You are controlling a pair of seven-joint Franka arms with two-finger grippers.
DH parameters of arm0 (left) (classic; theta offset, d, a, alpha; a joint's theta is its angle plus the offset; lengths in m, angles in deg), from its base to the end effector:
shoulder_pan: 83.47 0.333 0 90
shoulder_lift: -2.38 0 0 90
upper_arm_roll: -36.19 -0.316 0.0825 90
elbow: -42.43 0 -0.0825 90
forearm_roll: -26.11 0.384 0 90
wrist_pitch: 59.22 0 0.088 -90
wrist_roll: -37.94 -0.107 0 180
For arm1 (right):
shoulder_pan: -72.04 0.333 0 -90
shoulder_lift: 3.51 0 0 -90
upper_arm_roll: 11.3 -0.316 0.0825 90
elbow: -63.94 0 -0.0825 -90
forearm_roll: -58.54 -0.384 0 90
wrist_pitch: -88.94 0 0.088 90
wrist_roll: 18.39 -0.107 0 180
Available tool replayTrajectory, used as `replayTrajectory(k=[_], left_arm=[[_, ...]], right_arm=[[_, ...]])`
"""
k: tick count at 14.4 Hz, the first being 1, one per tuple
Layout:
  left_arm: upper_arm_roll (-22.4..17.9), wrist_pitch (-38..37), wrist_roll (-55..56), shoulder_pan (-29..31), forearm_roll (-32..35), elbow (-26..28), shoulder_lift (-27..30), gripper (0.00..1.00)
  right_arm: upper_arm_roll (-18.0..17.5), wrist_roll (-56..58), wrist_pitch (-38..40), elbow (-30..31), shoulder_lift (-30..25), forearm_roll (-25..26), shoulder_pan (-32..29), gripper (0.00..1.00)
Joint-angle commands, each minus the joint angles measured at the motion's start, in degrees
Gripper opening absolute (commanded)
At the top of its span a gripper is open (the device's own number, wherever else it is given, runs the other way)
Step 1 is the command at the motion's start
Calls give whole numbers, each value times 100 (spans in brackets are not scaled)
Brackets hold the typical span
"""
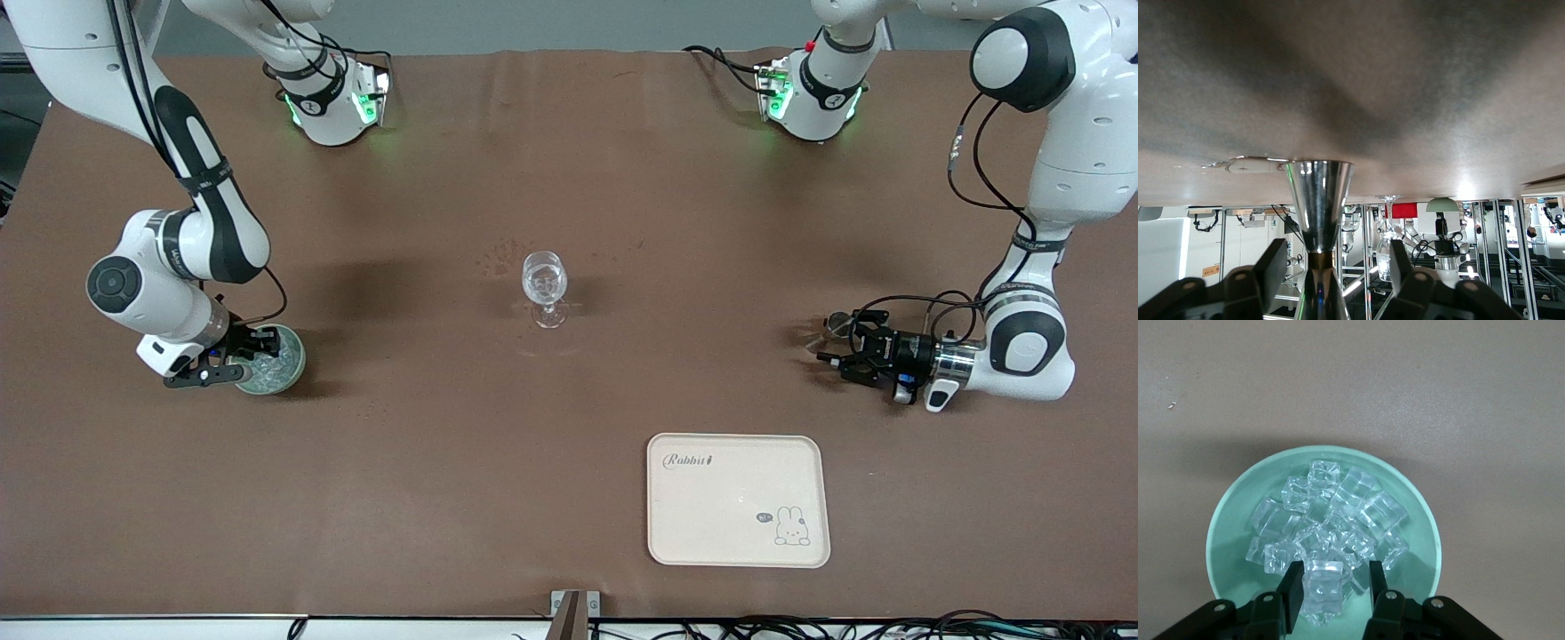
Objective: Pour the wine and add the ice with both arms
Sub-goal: 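Grasp an ice cube with the right gripper while the left gripper grasps the jigger, then lift the ice cube with the right gripper while the left gripper lifts the jigger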
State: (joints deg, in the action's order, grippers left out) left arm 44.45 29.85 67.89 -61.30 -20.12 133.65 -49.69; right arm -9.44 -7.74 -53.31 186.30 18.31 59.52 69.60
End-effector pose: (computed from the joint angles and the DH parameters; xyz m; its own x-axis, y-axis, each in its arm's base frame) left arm 0.5932 0.0723 0.1031 0.1484 0.2855 -0.9468 0.9380 -0.3440 0.0433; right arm 0.5684 -0.0427 0.2228 0.9913 0.1259 -0.0372 0.1266 -0.9918 0.0155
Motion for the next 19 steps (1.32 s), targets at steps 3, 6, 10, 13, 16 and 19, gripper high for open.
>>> replayTrajectory(k=[3,6,10,13,16,19], left_arm=[[-18,-21,-33,7,-17,45,13,57],[-18,-21,-33,41,-8,45,22,42],[-18,-21,-51,50,-8,36,30,24],[-9,-30,-51,50,-17,36,39,17],[0,-30,-51,33,-35,19,74,4],[61,-30,45,-11,-96,-52,153,1]], right_arm=[[-2,7,-22,-2,24,-19,24,47],[-2,7,-48,-2,42,-19,16,46],[-2,16,-66,7,77,-19,16,36],[-11,7,-66,-1,77,-19,24,31],[-11,-1,-31,-19,77,-19,33,20],[-20,-72,57,-141,68,-19,33,10]])
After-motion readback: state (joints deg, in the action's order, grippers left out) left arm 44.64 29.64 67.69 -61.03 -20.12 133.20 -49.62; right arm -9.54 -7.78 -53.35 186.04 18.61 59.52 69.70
